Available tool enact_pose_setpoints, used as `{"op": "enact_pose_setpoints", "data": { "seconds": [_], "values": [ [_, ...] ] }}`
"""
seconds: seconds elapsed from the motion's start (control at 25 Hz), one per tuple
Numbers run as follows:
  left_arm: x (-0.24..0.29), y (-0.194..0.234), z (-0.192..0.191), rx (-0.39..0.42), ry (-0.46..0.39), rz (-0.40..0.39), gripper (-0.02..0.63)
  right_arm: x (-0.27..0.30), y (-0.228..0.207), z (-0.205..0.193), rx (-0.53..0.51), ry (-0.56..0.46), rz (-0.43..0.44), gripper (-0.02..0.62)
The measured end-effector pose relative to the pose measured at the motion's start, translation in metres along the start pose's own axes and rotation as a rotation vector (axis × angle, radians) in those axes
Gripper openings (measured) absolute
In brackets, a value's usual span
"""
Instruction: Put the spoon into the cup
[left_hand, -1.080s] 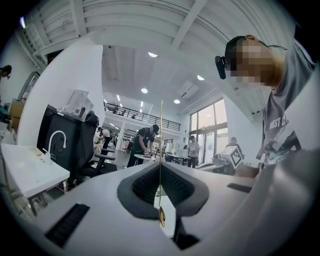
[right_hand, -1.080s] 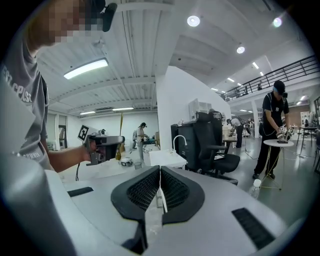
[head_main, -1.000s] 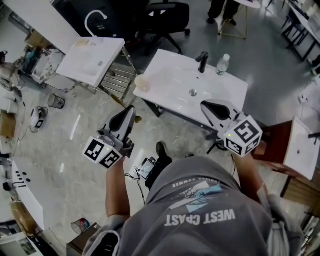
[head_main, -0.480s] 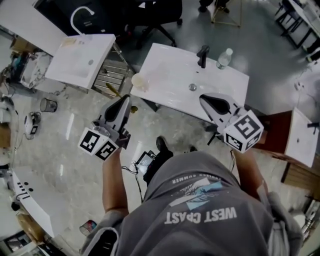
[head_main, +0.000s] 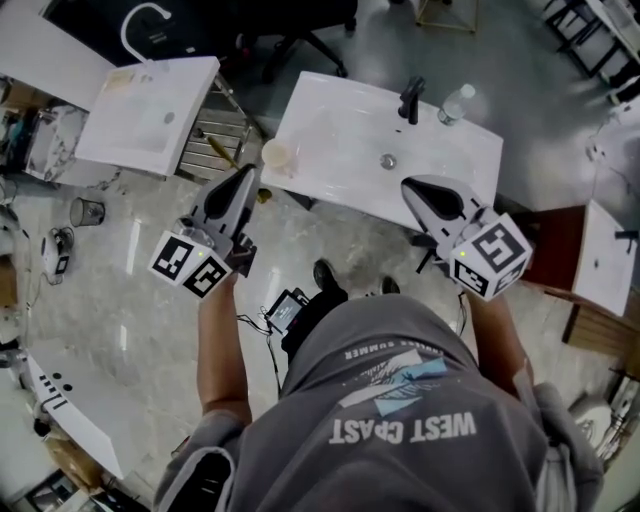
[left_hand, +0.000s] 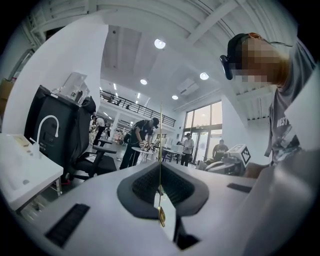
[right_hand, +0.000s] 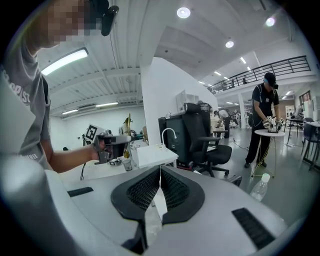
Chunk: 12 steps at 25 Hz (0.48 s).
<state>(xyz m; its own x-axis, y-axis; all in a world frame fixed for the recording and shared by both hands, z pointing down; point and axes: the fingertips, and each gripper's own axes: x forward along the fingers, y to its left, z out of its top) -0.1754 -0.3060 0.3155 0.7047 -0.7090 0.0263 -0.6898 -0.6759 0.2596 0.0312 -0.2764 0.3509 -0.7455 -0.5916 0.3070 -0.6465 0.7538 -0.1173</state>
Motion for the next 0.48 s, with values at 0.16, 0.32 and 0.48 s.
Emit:
{"op": "enact_pose_setpoints", "data": {
  "seconds": [0.16, 0.32, 0.48],
  "values": [
    [0.011, 0.02, -0.005, -0.015, 0.017, -0.013, 0.003, 0.014, -0.001, -0.004, 0.016, 0.015, -0.006, 0.032],
    [0.02, 0.038, -0.014, -0.032, 0.039, -0.025, 0.003, 0.029, -0.001, -0.006, 0.031, 0.02, -0.007, 0.032],
    [0.029, 0.055, -0.024, -0.052, 0.06, -0.029, 0.003, 0.042, -0.004, -0.01, 0.046, 0.032, -0.005, 0.032]
  ]
}}
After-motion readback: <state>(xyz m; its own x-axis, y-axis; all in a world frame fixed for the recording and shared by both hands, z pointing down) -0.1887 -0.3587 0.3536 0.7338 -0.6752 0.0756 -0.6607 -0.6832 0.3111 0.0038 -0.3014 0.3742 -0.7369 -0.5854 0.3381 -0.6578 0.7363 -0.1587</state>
